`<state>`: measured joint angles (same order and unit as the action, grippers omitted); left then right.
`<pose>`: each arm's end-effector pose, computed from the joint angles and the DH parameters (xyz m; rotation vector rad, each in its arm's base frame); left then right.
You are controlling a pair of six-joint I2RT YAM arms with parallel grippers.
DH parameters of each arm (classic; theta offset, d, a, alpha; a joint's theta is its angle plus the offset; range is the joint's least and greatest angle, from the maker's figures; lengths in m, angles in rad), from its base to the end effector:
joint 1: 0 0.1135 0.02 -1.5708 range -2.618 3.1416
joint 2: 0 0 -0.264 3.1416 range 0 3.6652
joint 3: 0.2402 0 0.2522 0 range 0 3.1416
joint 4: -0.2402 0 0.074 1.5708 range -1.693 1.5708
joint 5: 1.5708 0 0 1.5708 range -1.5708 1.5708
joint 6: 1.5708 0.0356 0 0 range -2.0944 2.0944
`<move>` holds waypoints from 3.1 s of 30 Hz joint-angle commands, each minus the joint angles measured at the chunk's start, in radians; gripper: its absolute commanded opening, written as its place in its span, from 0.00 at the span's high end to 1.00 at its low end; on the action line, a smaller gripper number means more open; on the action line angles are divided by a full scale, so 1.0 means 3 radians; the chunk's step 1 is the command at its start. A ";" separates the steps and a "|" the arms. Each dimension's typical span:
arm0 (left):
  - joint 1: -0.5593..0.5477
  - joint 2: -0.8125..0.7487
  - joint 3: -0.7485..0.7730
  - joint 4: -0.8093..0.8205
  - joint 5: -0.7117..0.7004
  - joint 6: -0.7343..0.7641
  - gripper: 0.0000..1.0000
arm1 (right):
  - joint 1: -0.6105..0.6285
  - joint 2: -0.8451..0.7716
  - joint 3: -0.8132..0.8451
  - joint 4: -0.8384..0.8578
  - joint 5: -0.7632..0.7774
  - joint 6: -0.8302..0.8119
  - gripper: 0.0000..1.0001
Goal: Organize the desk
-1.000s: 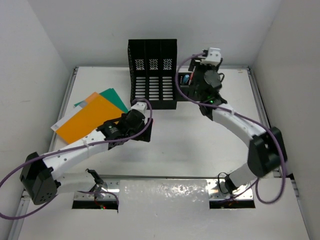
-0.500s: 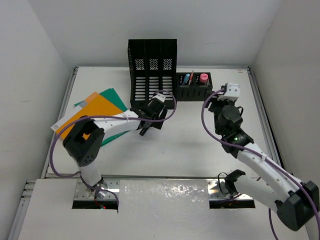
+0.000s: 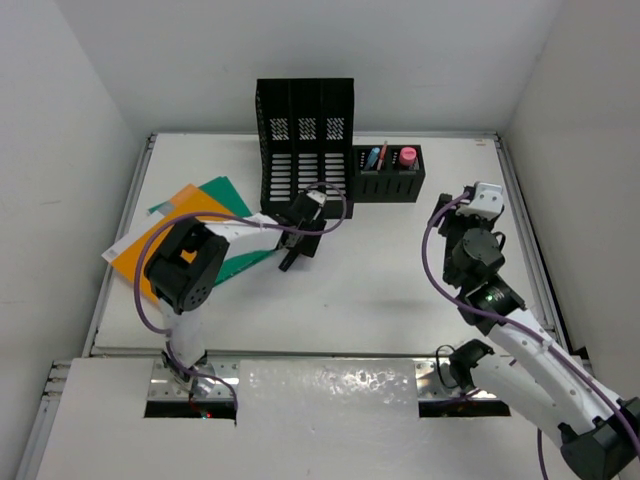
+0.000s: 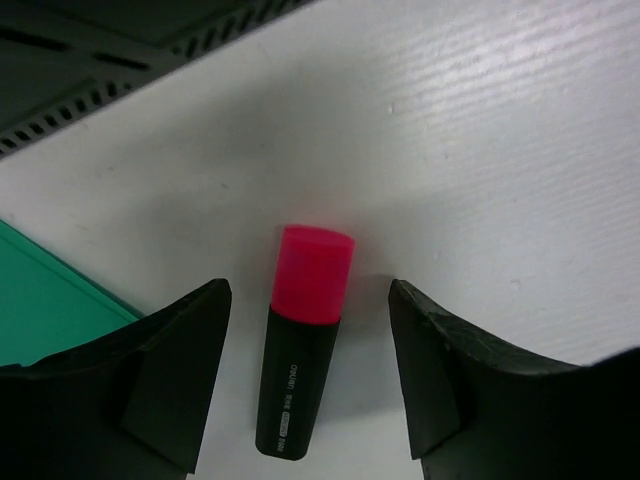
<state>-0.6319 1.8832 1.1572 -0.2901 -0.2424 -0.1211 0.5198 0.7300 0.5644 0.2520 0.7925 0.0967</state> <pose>0.3127 -0.2184 0.1547 0.5565 2.4798 0.0218 0.1631 0.0641 0.3169 0.3245 1.4756 -0.0933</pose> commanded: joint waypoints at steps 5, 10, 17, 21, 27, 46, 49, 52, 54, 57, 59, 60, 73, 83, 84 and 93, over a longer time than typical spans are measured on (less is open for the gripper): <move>0.0030 -0.0131 -0.0400 0.0246 0.0373 -0.0036 0.53 | 0.0006 -0.0020 -0.0025 0.0045 0.0191 -0.0092 0.35; 0.0025 -0.0095 -0.0529 0.0333 0.0511 -0.0133 0.75 | 0.0001 -0.0015 -0.0010 0.0060 0.0191 -0.0118 0.35; -0.0174 -0.0039 -0.0412 0.0150 0.0430 -0.0149 1.00 | 0.0001 -0.0096 -0.0025 -0.0047 0.0206 -0.0031 0.35; -0.0526 -0.0330 0.0042 -0.0285 0.0547 0.0061 1.00 | 0.0001 -0.0183 -0.0071 -0.0119 0.0267 -0.0015 0.35; -0.0711 -0.1040 0.0586 -0.0220 0.0896 0.0199 1.00 | 0.0006 -0.0199 -0.0092 -0.0068 0.0355 -0.0036 0.35; -0.0558 -0.0311 0.1189 0.2424 0.0250 0.0599 1.00 | 0.0001 -0.0071 0.0225 -0.0491 0.0150 0.0153 0.36; -0.0415 -0.0157 0.1164 0.2755 0.0408 0.0262 1.00 | 0.0006 -0.0106 0.0236 -0.0630 0.0125 0.0174 0.36; -0.0277 0.0006 0.1138 0.3077 0.0649 0.0158 1.00 | 0.0001 -0.0153 0.0220 -0.0697 0.0130 0.0204 0.36; -0.0256 0.0094 0.1088 0.3272 0.0660 0.0199 1.00 | 0.0001 -0.0173 0.0200 -0.0743 0.0119 0.0230 0.36; -0.0225 0.0318 0.1021 0.3625 0.0614 0.0200 1.00 | 0.0006 -0.0163 0.0200 -0.0830 0.0109 0.0301 0.36; -0.0185 0.0400 0.1041 0.3712 0.0609 0.0067 1.00 | 0.0001 -0.0168 0.0179 -0.0937 0.0099 0.0388 0.36; -0.0179 0.0446 0.1082 0.3758 0.0624 0.0036 1.00 | 0.0006 -0.0178 0.0169 -0.0947 0.0084 0.0404 0.36; -0.0128 0.1316 0.1808 0.3918 0.0772 -0.0256 1.00 | 0.0006 -0.0199 0.0144 -0.1106 0.0033 0.0424 0.36; -0.0103 0.1719 0.2385 0.3775 0.0624 -0.0159 1.00 | 0.0001 -0.0183 0.0113 -0.1182 0.0017 0.0424 0.36; -0.0103 0.1745 0.2432 0.3749 0.0614 -0.0149 1.00 | 0.0006 -0.0183 0.0103 -0.1188 0.0017 0.0424 0.36; -0.0092 0.1868 0.2611 0.3560 0.0389 0.0219 1.00 | 0.0006 -0.0199 0.0046 -0.1198 0.0073 0.0363 0.36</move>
<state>-0.6693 2.4405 1.9079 0.7689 -0.0875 -0.1112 0.5198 0.6769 0.5812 -0.1196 0.8028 0.2127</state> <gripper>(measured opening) 0.247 0.644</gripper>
